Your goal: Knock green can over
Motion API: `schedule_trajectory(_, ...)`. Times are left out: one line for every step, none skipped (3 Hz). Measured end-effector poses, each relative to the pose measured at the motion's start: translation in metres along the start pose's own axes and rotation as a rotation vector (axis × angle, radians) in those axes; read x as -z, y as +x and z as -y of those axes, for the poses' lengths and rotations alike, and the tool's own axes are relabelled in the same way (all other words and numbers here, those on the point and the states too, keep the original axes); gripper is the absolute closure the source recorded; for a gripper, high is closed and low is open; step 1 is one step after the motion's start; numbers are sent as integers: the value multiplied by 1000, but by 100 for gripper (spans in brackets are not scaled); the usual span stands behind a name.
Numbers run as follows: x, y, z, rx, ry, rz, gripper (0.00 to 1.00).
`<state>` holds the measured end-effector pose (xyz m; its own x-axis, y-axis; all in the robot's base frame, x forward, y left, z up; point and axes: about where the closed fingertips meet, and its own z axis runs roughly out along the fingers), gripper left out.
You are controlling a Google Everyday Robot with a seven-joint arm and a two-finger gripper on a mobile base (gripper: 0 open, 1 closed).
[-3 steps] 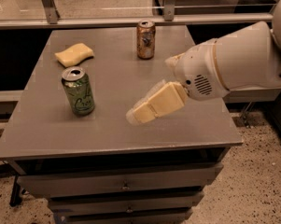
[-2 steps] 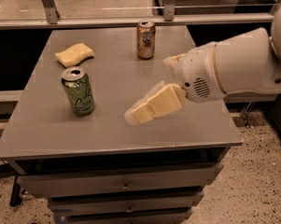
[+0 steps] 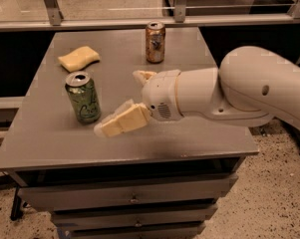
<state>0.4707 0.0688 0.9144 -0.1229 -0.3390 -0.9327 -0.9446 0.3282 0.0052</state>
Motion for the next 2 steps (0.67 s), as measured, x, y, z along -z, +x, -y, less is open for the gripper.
schedule_trajectory(-42, 1, -2, 17, -37, 72, 0)
schedule_trajectory(-74, -1, -1, 35, -49, 116, 0)
